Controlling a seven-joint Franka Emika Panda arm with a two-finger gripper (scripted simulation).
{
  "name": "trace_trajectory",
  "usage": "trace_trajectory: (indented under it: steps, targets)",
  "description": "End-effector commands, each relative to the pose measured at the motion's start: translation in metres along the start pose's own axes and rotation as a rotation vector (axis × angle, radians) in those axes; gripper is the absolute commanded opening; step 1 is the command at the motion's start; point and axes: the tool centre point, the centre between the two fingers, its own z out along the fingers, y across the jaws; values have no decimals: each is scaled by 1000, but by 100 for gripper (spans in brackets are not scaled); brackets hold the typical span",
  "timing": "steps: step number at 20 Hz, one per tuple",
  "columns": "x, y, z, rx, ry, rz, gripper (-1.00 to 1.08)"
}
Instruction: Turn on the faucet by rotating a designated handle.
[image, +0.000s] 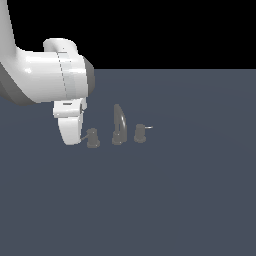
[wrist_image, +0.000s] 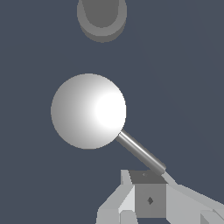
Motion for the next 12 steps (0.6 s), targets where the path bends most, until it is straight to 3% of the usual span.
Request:
trace_trajectory:
  steps: [1,6,7,12]
  targets:
    - [23,7,-1,-6,9,21,-100]
    - [41,17,-1,-9,12,26,-100]
    - [13,13,0,-3,-2,-10,-100]
    - [53,9,-1,-7,7,12,-100]
